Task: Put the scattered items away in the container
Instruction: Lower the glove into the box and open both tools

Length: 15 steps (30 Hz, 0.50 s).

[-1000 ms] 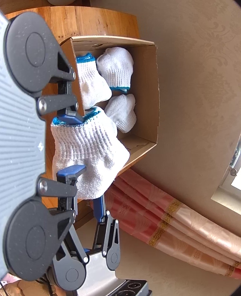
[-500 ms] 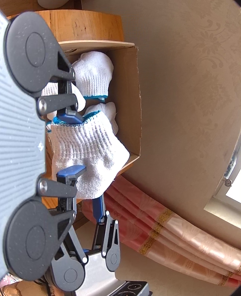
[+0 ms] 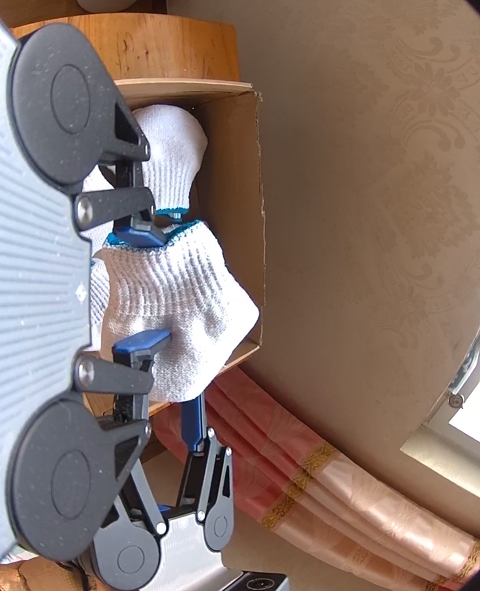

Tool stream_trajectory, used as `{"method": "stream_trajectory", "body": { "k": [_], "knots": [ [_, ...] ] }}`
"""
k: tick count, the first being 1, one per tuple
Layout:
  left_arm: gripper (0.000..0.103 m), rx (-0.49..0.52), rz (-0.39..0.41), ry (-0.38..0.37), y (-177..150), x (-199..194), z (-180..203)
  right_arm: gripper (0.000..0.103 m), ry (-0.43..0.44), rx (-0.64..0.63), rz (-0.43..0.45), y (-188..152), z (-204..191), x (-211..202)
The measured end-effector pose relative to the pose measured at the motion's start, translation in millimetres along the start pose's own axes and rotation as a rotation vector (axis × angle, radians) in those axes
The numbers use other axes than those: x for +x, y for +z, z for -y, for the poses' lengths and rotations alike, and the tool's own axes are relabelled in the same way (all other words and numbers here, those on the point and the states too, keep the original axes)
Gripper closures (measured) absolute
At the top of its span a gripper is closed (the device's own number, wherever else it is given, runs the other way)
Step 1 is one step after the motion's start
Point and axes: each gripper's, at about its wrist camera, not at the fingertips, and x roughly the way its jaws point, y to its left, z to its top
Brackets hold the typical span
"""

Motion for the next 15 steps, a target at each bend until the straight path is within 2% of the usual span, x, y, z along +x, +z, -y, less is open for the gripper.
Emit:
{"method": "stream_trajectory", "body": {
  "k": [15],
  "knots": [
    [0.059,-0.077,-0.101,0.04,20,43,-25,0.046,0.028,0.063,-0.099,6,33,48]
  ]
}}
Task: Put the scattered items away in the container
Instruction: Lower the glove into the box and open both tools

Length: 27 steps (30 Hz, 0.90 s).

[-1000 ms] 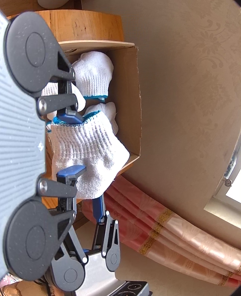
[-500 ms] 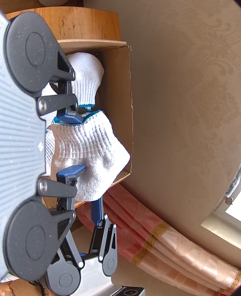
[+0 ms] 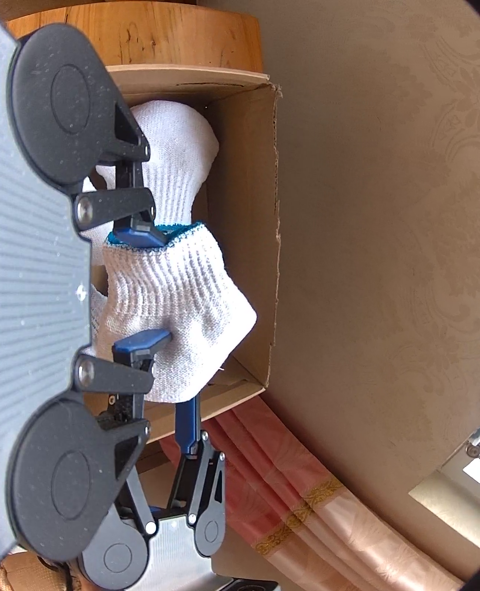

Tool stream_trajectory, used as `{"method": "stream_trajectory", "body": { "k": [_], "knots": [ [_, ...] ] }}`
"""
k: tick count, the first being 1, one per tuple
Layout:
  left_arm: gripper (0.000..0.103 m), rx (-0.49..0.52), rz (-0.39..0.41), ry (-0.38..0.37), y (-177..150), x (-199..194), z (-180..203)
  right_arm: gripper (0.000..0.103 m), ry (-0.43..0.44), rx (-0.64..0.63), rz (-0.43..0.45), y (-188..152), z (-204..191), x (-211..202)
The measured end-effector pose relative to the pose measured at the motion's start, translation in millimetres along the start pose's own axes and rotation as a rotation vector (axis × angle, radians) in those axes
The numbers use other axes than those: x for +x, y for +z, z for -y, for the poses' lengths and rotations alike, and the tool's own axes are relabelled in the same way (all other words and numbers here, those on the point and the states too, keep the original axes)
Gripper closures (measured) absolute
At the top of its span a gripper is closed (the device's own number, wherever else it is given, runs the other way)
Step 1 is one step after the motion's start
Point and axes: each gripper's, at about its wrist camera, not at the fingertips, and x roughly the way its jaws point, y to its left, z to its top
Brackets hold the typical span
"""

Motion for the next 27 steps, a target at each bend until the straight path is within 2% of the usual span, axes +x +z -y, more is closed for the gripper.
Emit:
{"method": "stream_trajectory", "body": {
  "k": [18,21,23,27],
  "knots": [
    [0.058,0.001,-0.045,0.037,9,19,-6,0.045,0.011,0.046,-0.032,0,14,28],
    [0.053,-0.004,-0.047,0.049,9,20,-8,0.044,0.013,0.047,-0.04,-1,14,28],
    [0.044,-0.013,-0.046,0.056,10,21,-10,0.043,0.019,0.052,-0.043,0,14,30],
    [0.04,0.006,-0.029,0.071,10,17,-8,0.039,0.021,0.054,-0.038,0,13,29]
  ]
}}
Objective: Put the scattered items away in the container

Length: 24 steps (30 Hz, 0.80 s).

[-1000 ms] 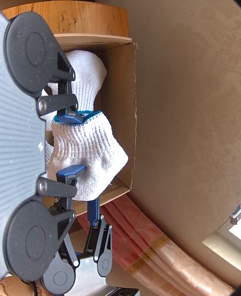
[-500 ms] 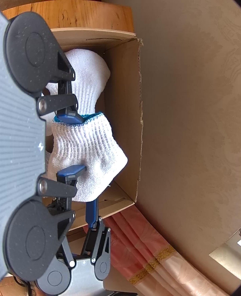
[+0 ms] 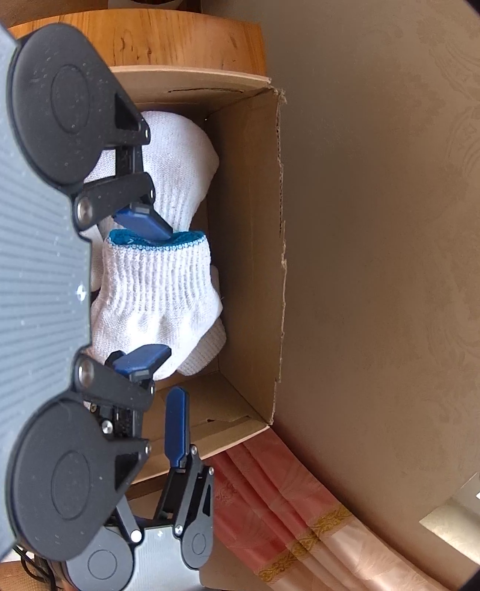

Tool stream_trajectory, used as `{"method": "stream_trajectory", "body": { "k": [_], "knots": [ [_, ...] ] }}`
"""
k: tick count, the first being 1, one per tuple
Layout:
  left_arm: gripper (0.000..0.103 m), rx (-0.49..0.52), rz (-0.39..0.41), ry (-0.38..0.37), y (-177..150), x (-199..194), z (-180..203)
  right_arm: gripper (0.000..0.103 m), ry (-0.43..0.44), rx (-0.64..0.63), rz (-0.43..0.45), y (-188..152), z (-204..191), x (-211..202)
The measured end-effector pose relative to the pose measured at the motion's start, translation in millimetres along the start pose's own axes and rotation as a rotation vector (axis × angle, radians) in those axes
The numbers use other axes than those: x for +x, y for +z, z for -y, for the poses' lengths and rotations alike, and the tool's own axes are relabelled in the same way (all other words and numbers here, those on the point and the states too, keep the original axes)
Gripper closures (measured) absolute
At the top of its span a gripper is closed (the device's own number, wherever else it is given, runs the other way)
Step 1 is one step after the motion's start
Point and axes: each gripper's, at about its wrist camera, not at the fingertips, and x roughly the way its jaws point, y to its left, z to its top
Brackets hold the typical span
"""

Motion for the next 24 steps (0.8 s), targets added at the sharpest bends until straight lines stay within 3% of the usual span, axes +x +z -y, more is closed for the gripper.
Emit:
{"method": "stream_trajectory", "body": {
  "k": [10,19,24],
  "knots": [
    [0.038,0.038,0.033,0.042,-2,-24,4,0.039,0.016,0.034,0.005,-2,0,-13],
    [0.03,0.124,0.065,0.189,-15,-54,2,0.033,0.163,0.085,-0.054,-4,-16,-5],
    [0.029,0.162,0.053,0.209,-28,-61,-2,0.033,0.121,0.045,-0.131,-12,-31,19]
  ]
}}
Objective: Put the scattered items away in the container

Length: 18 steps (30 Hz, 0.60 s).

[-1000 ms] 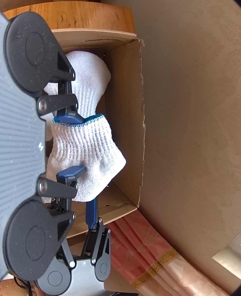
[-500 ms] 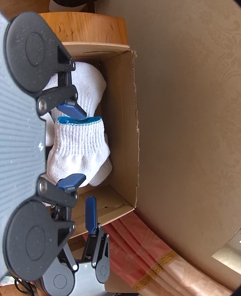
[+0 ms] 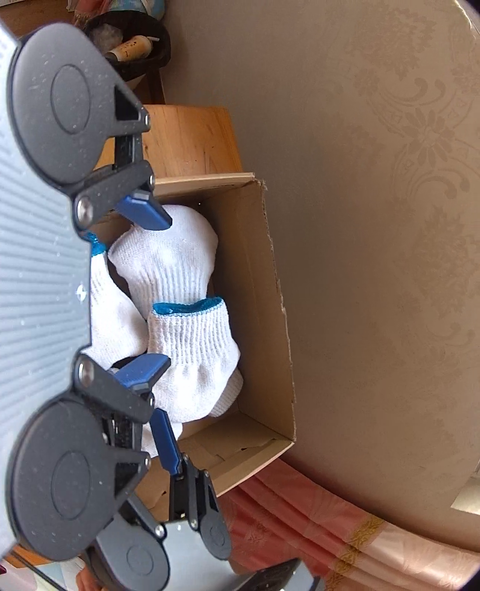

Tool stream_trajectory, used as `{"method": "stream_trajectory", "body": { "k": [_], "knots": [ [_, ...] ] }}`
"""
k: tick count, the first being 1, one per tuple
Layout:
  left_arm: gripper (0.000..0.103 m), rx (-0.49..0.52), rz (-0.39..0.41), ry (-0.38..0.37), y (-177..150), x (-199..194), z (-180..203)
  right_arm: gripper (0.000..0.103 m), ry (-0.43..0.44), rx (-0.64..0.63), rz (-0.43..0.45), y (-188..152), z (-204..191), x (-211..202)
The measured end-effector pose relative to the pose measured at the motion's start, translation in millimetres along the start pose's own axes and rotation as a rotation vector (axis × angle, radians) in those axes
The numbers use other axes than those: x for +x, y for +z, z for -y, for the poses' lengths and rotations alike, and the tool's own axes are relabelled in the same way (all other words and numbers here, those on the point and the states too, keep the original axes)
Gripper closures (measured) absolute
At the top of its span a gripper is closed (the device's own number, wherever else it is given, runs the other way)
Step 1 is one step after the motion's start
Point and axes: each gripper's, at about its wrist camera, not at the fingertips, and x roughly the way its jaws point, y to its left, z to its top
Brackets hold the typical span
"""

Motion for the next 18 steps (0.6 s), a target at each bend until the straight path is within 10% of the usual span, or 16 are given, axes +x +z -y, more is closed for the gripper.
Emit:
{"method": "stream_trajectory", "body": {
  "k": [18],
  "knots": [
    [0.01,0.061,0.122,0.05,-43,-53,26,0.018,-0.223,0.155,0.056,-36,-7,-44]
  ]
}}
